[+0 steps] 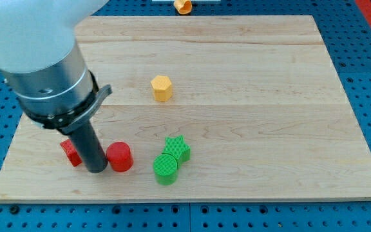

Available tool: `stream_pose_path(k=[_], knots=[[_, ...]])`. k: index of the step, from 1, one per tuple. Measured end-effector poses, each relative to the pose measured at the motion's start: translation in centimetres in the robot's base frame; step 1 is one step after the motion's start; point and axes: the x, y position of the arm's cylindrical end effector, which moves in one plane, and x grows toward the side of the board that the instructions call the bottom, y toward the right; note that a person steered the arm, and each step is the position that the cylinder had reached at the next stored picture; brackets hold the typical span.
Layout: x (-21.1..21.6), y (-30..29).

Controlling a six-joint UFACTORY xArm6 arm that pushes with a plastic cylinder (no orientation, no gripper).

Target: Move the red circle to the top center

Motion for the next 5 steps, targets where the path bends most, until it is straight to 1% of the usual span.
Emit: stream_pose_path(k=[1, 2, 3, 4, 5], knots=[[-1.4, -0.6], [1.6, -0.7], [1.9, 3.0], [-0.9, 6.0], [-4.0, 3.1]])
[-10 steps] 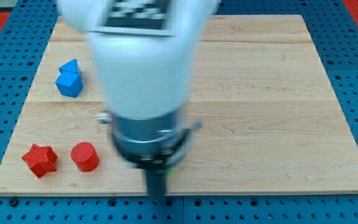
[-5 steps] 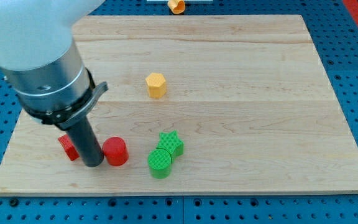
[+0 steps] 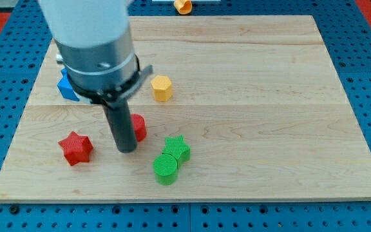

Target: Move the red circle to the top center

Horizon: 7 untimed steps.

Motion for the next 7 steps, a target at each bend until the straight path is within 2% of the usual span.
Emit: stream_pose_path(k=[2, 3, 6, 7], knots=[[-5.9, 1.8], [-5.3, 3.1], [-8.4, 11.4], [-10.7, 6.8]])
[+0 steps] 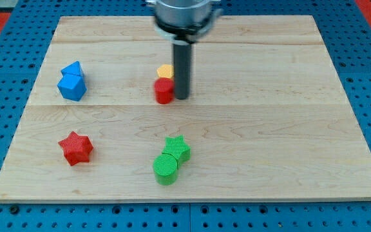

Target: Move the red circle to the top center

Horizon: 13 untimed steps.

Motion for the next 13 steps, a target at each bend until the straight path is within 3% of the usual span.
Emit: stream_pose_path(k=[2, 4, 7, 8, 10, 11, 12, 13], knots=[[1.8, -5.6], [-5.4, -8.2], [-3.2, -12.3], [-6.7, -14.2], [-11.6, -2.7], [-13.0, -0.9], [-18.1, -0.6], [-20.1, 0.8]])
